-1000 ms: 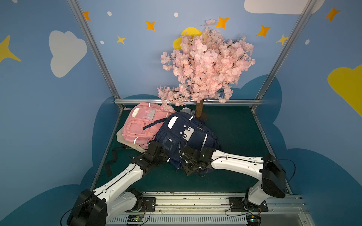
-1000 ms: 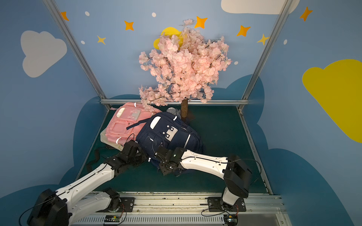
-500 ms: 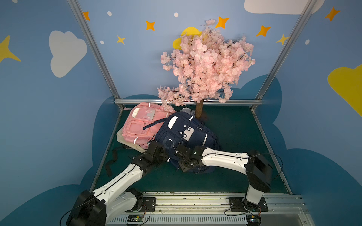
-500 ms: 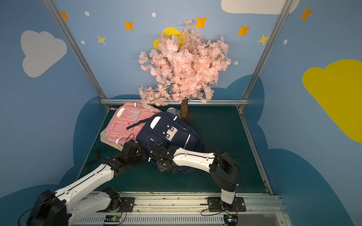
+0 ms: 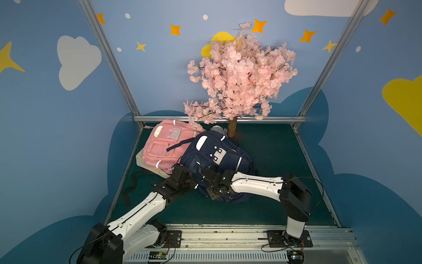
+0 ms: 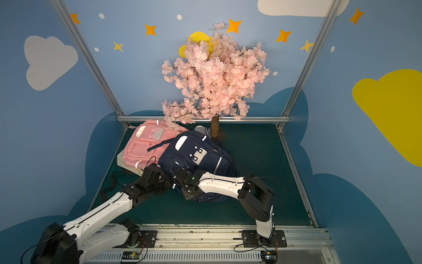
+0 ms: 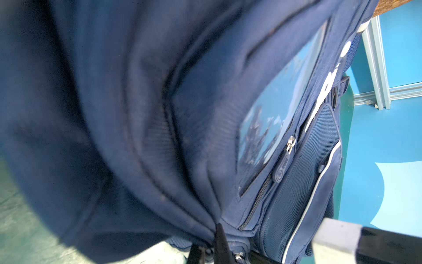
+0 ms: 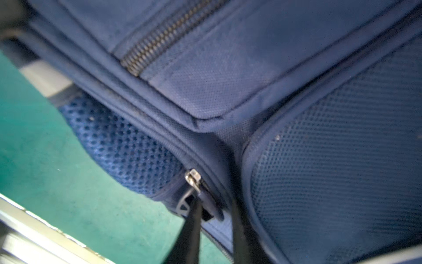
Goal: Zip up the backpack
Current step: Zip the zipper on the backpack.
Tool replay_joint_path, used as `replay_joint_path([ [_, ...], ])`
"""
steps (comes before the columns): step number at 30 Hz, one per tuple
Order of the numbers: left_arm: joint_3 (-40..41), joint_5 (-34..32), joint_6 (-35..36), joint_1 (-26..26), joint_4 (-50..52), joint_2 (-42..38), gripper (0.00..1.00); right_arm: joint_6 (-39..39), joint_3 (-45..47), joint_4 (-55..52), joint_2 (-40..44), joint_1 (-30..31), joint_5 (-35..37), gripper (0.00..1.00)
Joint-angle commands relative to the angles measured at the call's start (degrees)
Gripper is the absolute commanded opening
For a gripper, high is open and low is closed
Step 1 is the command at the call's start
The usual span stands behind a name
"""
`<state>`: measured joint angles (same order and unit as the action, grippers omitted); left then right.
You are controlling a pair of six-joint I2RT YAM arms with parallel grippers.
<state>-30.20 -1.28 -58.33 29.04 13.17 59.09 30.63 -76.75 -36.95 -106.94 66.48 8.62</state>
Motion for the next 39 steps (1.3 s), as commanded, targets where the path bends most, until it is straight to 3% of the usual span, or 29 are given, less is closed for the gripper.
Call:
replay_joint_path([
  [1,0.26,0.89,0.49,0.32,-3.32,-1.52,0.03,-0.39,-0.19,3.19,-0.7,0.47,-1.43,0.13],
  [10,0.7,0.22,0.49,0.32,-2.89,-1.93,0.03,0.04,0.46,4.35,-0.68,1.71,-2.78,0.09],
  [16,0.7,0.27,0.49,0.34,-2.81,-2.09,0.03,0.31,0.45,4.74,-2.46,1.27,-1.33,0.21],
  [23,0.58,0.13,0.32,0.41,-2.5,-2.46,0.03,-0.73,1.61,7.41,-2.55,0.2,-0.04,0.21],
  [26,0.57,0.14,0.22,0.41,-2.49,-2.57,0.03,-1.37,2.56,8.81,-2.23,0.06,0.83,0.17],
  [31,0.37,-0.26,0.27,0.52,-2.11,-2.65,0.03,-0.95,2.81,8.17,-2.46,-0.03,2.3,0.01],
  [39,-3.04,-2.75,3.81,-0.89,0.63,-2.67,0.03,-1.01,3.32,1.52,2.64,2.38,5.08,0.0],
])
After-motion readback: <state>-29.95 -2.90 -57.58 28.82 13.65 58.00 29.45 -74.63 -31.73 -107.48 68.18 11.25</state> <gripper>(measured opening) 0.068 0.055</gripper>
